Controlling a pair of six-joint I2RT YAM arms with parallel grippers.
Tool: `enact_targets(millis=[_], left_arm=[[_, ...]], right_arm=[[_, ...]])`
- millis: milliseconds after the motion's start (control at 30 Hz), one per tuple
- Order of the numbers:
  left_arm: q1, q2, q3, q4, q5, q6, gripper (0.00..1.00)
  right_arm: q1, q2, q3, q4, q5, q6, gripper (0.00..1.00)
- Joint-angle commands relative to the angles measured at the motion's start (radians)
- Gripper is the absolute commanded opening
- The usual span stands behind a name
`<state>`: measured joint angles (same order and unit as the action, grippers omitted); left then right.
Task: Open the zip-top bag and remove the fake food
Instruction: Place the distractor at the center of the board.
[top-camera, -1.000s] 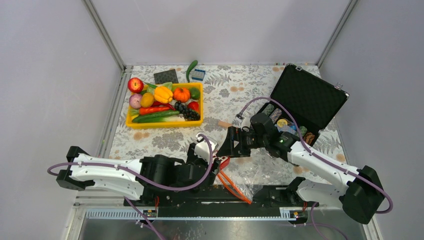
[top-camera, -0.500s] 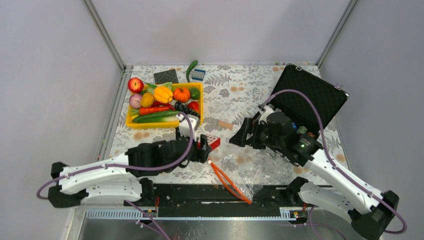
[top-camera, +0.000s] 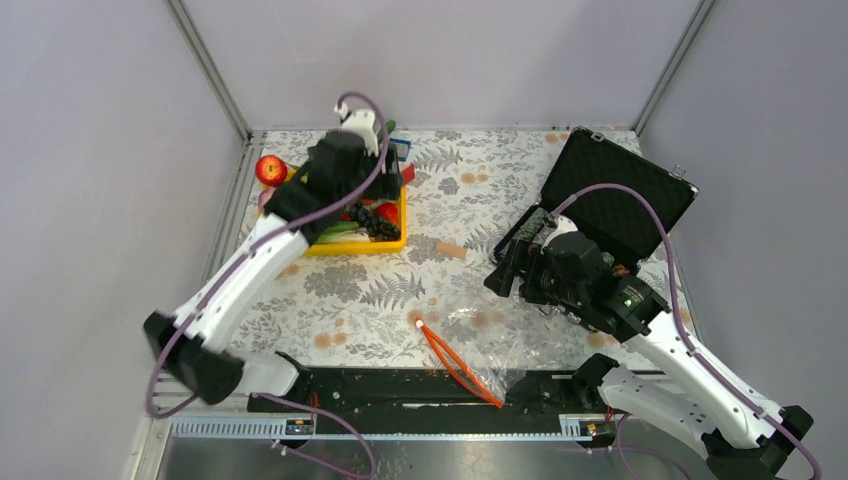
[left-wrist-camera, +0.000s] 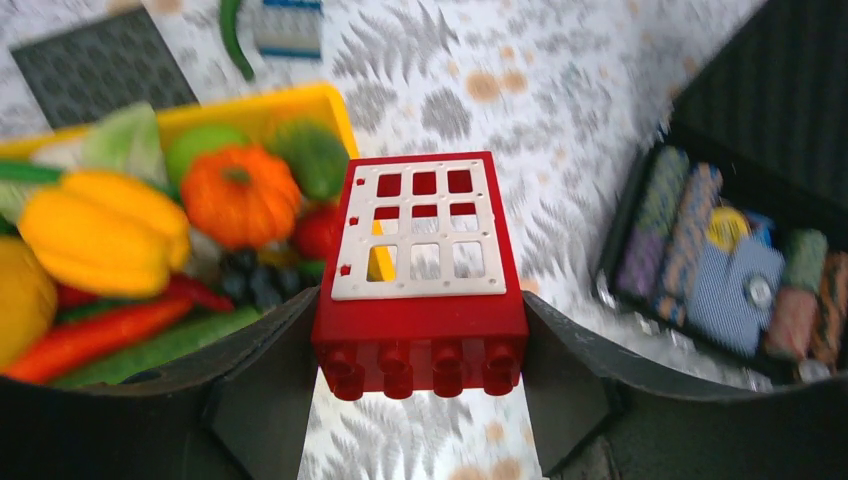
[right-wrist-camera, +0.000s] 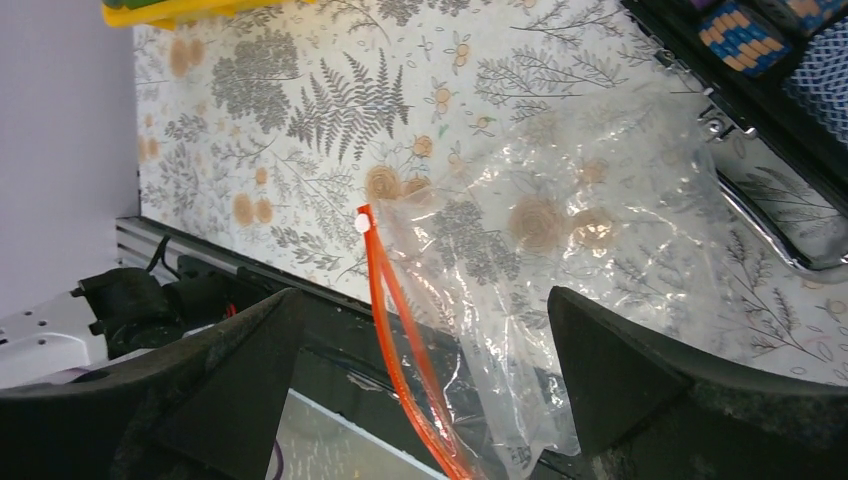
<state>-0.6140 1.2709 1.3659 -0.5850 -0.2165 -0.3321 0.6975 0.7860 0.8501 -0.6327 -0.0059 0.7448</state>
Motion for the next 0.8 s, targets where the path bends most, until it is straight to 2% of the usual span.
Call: enact_targets(millis=[0,167,233,333,500,767], left_arm=[[0.168,0.214,0.212,0.055,0.188,0.095,0.29],[0.317,0.581,0.622,-0.045,0.293,0.073,0.30],[0.378,0.760,0.872,-0.083,0.384,0.006,0.30],[0.444,0.956,1.052,-0.036,0.444,-0.110,0.30],[0.491,1.096,1.042,0.136,0.436,-0.229,0.31],[0.493,1.125,0.925,0.303,0.273,-0.323,0.33]], right_arm=[[-0.011,0.001,0.017,-0.032,0.066,-0.032,1.00],[-0.039,0.138,0.104,-0.022,0.067,-0.119,1.00],[-0.069,0.217,0.156,-0.021,0.040,-0.156,1.00],[-0.116,0.304,0.214,-0.011,-0.006,-0.203,1.00],[-0.223,0.376,0.234,0.025,-0.083,-0.226,1.00],[-0.318,0.423,0.223,0.059,-0.160,-0.229,1.00]])
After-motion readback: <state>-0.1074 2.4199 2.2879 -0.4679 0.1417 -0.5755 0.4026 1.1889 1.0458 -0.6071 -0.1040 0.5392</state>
